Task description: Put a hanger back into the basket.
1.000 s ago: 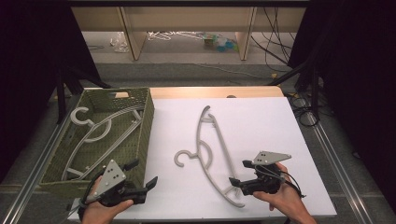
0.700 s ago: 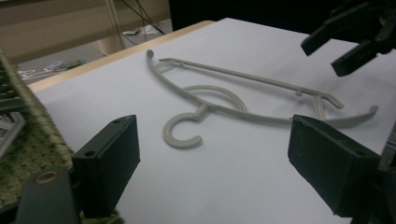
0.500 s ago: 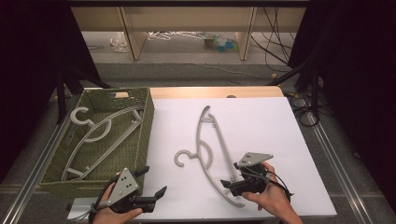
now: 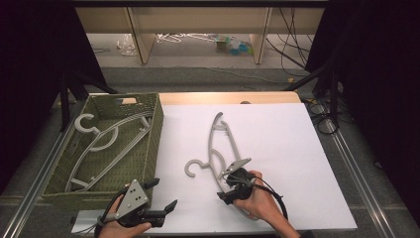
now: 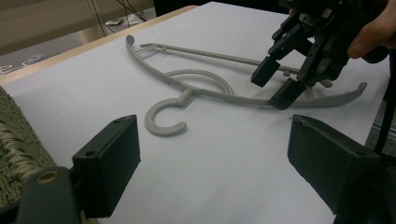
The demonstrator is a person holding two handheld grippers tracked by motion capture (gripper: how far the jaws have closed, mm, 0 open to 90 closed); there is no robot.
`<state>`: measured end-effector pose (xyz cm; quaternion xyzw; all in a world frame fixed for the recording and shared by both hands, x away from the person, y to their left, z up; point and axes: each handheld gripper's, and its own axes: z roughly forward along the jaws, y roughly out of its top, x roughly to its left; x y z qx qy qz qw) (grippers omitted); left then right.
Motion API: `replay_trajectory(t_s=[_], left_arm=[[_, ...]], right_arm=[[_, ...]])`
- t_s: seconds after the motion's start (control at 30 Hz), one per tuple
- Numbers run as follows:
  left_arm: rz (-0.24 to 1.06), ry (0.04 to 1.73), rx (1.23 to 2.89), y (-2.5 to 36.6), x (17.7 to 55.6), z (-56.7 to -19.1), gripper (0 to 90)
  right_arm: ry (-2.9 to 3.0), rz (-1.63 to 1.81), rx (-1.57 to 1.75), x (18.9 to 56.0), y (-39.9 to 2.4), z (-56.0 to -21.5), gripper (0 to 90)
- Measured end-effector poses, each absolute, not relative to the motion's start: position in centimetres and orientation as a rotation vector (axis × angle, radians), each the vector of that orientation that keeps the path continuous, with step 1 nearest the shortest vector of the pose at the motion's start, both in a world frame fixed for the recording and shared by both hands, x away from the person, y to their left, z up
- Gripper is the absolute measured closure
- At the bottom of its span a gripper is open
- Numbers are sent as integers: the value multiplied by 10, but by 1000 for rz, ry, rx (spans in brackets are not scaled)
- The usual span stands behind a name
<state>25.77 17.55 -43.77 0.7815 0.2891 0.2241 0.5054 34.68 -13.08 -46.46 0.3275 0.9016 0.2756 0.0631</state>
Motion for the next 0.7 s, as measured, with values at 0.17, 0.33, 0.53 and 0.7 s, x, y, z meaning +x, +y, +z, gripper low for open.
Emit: replay_trajectory(t_s=[0.17,0.33,0.53,0.7], left_arm=[[540,697,1877,176,257,-437,172],[535,693,1882,175,258,-438,174],[543,687,1894,176,258,-438,176],[539,685,1894,175,258,-438,180]], right_arm=[[2767,776,992,354,-120,-468,523],[2773,726,989,360,-115,-469,593],[2779,626,988,364,-106,-467,616],[2789,591,967,364,-102,-466,657]])
